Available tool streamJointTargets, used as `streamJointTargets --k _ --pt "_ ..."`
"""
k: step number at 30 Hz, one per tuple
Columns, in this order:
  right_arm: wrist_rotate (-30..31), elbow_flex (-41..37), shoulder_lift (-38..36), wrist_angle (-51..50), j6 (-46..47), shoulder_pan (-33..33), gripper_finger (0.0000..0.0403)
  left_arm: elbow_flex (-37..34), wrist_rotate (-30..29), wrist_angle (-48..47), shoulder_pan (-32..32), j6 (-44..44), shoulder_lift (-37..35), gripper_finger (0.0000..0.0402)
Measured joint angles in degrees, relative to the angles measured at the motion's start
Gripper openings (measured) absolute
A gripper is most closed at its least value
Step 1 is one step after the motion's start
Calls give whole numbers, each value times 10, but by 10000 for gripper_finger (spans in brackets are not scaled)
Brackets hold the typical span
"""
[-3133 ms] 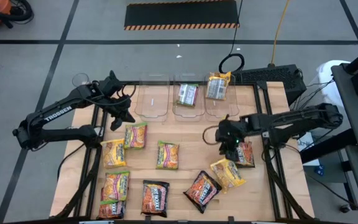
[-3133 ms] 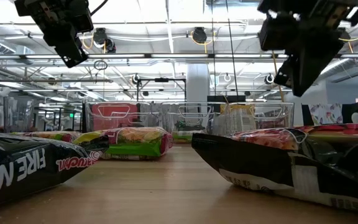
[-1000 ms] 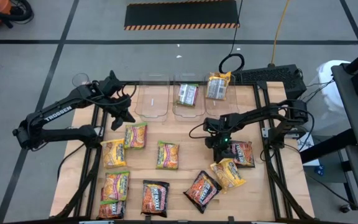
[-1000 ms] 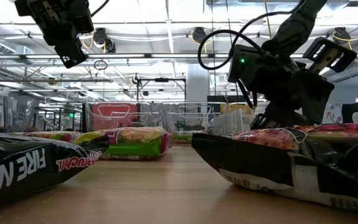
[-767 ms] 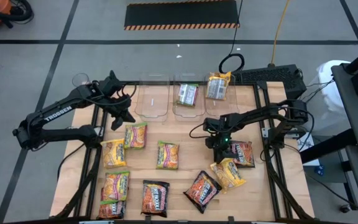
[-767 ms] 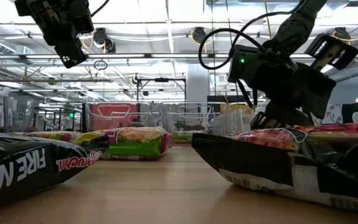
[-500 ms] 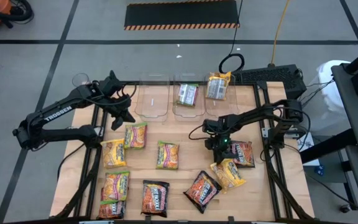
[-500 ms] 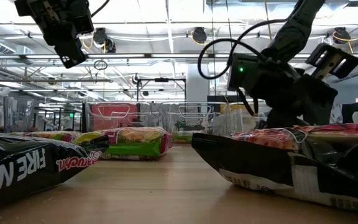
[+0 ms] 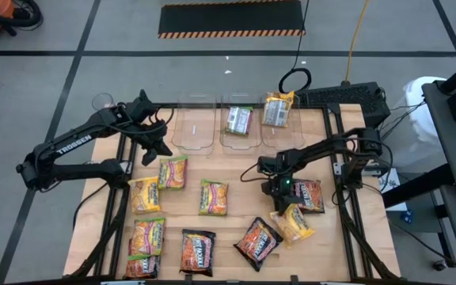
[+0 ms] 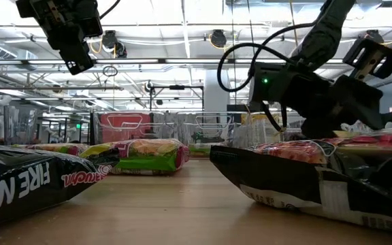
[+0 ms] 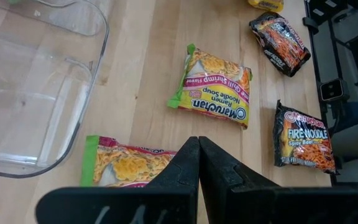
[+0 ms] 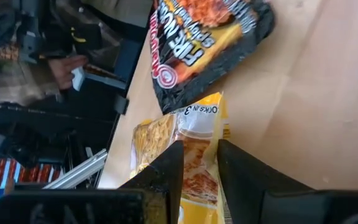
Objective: Sort Maruchan noodles
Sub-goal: Put the yellow noodle pack into the right transparent bin
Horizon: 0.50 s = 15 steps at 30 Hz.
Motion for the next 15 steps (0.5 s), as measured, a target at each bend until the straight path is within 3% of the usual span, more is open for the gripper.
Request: streamJointTargets --k 4,10,15 --pt "6 0 0 0 -1 12 93 0 0 0 0 0 0 8" --pt "92 1 -2 9 -3 29 93 0 0 0 0 0 0 8" --pt "107 1 -2 23 -2 37 93 0 0 0 0 -10 0 8"
